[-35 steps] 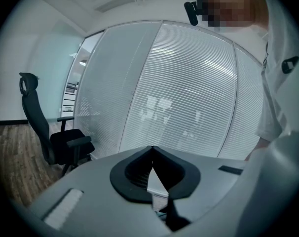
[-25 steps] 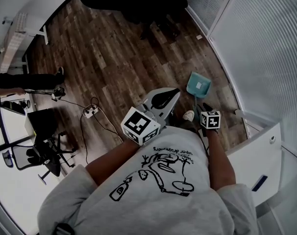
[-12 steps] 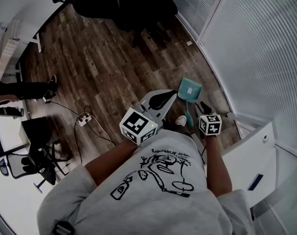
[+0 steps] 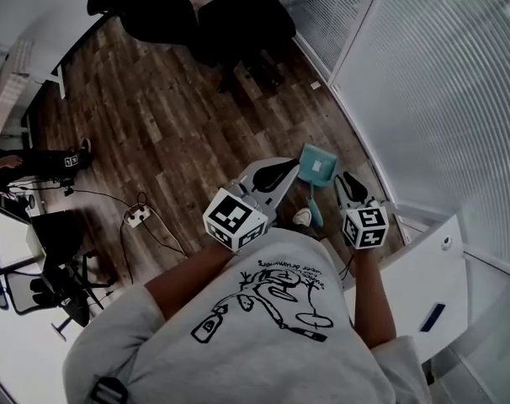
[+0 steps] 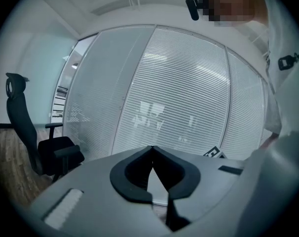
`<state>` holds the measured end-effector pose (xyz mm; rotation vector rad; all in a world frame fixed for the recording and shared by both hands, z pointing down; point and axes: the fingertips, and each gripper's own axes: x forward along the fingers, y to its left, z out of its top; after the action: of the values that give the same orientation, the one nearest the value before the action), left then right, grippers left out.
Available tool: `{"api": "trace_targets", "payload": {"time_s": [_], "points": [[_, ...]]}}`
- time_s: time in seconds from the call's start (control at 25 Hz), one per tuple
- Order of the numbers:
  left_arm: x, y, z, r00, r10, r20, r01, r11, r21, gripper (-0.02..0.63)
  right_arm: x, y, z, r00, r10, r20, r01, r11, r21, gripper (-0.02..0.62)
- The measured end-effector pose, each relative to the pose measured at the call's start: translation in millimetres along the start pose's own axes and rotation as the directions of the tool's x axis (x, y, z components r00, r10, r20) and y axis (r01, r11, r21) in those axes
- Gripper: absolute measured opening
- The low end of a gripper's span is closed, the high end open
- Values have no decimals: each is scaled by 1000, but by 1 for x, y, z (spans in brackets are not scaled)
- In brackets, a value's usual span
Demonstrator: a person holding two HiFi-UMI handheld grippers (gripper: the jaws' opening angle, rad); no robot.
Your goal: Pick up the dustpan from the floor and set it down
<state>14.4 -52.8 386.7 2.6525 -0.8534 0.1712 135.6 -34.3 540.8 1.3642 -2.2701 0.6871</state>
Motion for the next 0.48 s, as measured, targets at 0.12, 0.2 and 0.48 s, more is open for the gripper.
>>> {"api": "trace_targets", "payload": {"time_s": [0.12,0.2,0.48], "points": [[1,-1,6,1000,-2,14,2,1000,5,2,-17,7,29,999,-5,45,7,999,-38,75],[2,-2,10,1000,-3,20,2,1000,12,2,-27,12,47,997,-7,75,12,998,-58,70],[3,1,19,999,8,46,-8,1000,20,2,-56,26,95,989,-3,146,20,993,-117,41]]}}
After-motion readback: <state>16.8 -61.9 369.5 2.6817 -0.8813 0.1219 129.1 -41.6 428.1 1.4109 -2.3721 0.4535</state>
